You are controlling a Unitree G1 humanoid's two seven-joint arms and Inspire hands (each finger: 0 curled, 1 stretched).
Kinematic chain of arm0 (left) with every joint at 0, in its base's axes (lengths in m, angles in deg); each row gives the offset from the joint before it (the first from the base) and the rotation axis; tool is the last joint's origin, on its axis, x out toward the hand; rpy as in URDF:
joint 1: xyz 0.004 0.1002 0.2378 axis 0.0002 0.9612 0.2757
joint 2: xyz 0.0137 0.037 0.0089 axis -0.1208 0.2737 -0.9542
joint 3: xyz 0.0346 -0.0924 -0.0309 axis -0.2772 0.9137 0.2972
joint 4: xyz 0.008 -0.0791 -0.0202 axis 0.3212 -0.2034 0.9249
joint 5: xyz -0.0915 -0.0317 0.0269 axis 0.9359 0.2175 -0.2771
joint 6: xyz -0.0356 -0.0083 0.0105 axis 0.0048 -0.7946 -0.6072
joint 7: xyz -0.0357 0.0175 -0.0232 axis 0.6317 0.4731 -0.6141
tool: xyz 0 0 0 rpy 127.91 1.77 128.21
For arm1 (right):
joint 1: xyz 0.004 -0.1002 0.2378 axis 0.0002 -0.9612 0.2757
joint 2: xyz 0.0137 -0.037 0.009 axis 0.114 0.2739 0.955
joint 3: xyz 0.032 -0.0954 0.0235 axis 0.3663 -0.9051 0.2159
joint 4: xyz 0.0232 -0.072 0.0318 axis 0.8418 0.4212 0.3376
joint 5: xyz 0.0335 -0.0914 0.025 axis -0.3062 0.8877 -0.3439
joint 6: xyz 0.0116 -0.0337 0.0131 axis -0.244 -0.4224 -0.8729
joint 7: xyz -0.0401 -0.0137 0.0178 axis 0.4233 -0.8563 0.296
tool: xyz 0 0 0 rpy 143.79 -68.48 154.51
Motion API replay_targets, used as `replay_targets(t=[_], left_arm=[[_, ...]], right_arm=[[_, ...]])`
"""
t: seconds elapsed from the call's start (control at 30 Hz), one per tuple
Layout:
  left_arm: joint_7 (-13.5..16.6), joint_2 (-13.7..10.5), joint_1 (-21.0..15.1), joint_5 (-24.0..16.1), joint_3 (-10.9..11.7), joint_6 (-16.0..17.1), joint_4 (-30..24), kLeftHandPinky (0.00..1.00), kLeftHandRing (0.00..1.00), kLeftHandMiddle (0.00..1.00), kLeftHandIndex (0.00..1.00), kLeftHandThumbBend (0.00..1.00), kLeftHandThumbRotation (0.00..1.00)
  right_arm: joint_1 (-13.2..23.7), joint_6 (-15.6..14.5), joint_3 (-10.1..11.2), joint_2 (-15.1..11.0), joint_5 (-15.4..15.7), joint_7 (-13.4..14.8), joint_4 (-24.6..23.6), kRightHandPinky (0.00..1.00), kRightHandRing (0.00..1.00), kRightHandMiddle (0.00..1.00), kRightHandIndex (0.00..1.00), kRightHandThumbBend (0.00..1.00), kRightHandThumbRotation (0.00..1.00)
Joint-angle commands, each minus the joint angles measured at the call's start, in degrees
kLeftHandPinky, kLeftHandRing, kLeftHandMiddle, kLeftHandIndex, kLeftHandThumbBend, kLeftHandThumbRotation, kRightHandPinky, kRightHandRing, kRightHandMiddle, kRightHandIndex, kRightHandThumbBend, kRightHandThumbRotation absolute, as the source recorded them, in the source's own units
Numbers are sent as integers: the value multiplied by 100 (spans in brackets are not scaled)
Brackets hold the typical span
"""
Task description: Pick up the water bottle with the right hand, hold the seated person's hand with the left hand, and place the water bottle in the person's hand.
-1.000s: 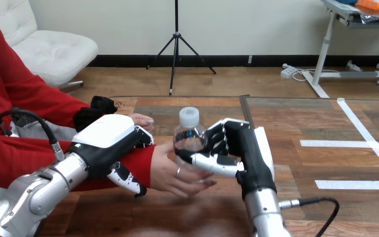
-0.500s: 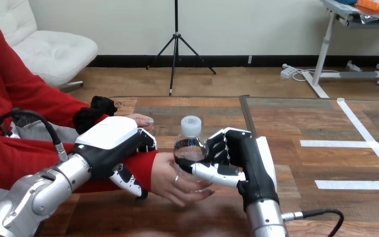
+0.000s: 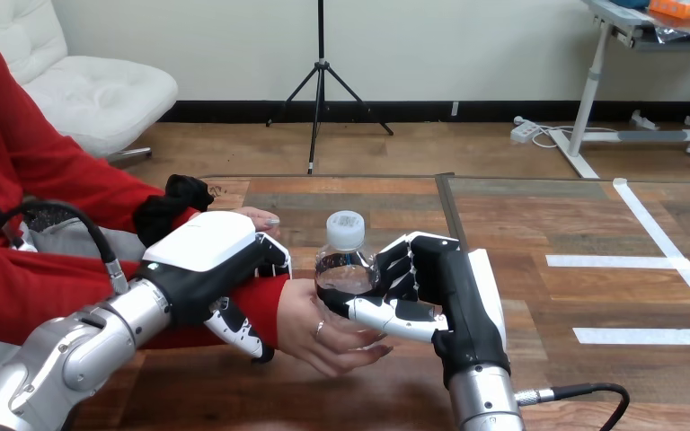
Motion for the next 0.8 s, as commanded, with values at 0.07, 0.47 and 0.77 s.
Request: replay_targets(t=[0.07,0.47,0.77], left_arm=[[97,297,-1188,171,173,162,-653,39,42,46,46,83,8],[162,290,-1173,160,183,231,-581,39,42,46,46,83,8],[136,295,-1143,229,203,256,-550,38,42,47,47,82,8]], right_arm=[[277,89,-407,663,-67,-23,-607,17,22,28,30,79,0],[379,139,-334,636,-145,-37,-472,18,23,29,30,79,0],[463,180,-285,611,-265,-88,-395,20,26,29,30,79,0]])
